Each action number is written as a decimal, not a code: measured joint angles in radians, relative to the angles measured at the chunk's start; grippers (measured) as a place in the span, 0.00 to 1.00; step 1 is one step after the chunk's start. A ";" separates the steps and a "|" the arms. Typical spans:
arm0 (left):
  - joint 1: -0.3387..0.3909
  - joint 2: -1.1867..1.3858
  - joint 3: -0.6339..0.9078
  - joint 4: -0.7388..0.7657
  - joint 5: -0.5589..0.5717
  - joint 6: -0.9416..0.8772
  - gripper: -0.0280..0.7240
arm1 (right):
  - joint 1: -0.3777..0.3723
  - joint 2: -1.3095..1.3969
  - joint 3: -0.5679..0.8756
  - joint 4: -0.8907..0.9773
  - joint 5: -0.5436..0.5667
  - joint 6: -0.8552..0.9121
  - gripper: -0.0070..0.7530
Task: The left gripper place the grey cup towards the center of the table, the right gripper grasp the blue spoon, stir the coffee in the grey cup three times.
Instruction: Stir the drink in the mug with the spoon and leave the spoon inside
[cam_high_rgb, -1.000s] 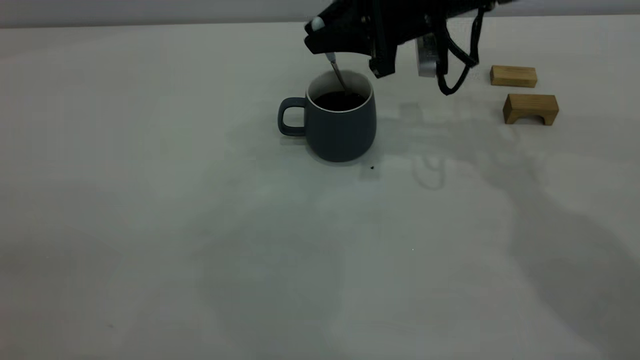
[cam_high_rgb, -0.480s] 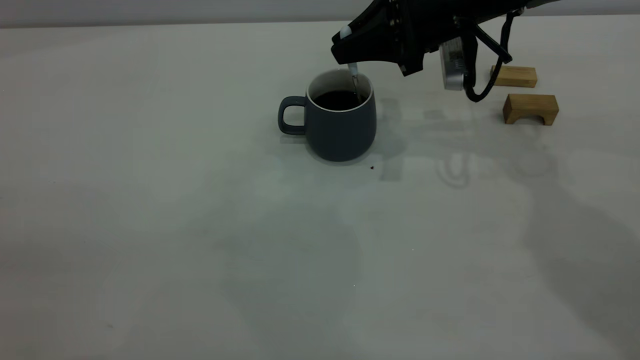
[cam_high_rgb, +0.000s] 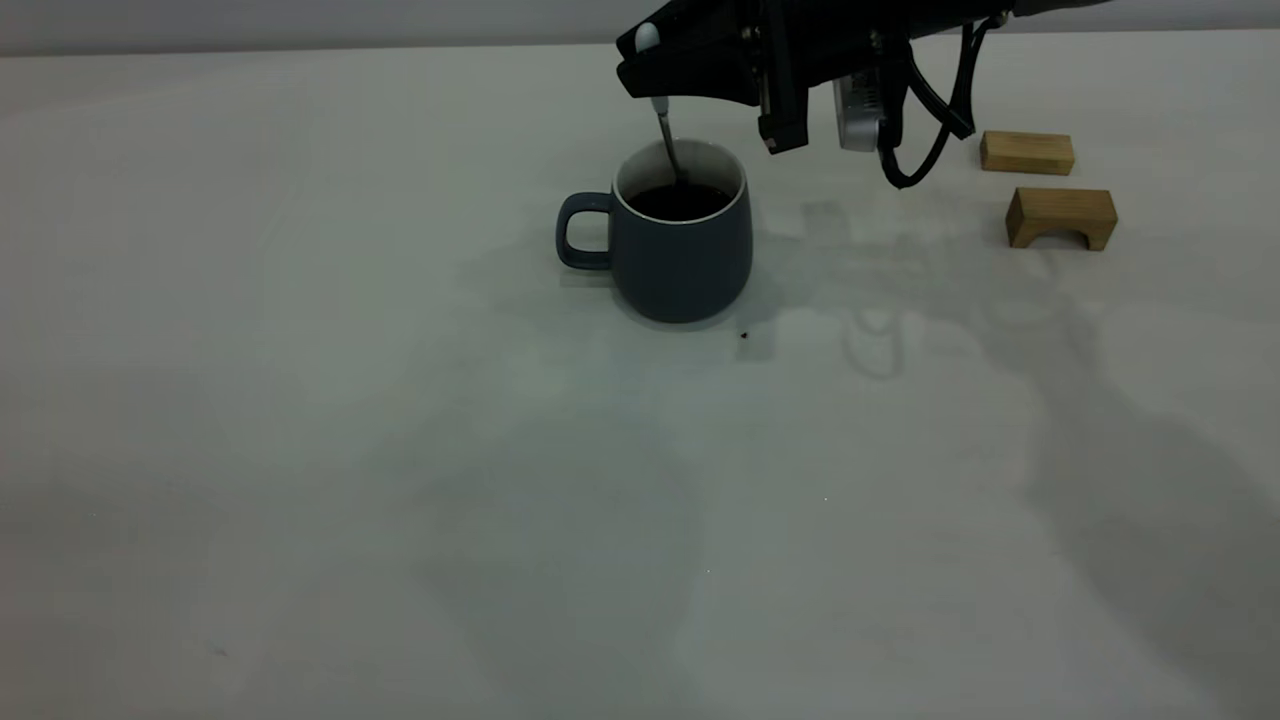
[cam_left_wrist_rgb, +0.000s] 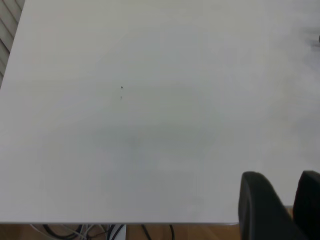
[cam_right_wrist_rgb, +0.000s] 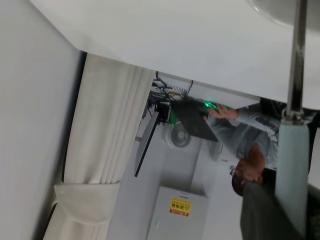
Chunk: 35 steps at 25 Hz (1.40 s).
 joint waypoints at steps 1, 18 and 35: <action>0.000 0.000 0.000 0.000 0.000 0.000 0.36 | -0.004 0.000 0.000 -0.003 -0.001 -0.001 0.18; 0.000 0.000 0.000 0.000 0.000 0.000 0.36 | 0.030 0.000 0.000 -0.028 0.019 0.127 0.18; 0.000 0.000 0.000 0.000 0.000 0.000 0.36 | -0.038 0.000 0.000 -0.145 -0.013 0.180 0.17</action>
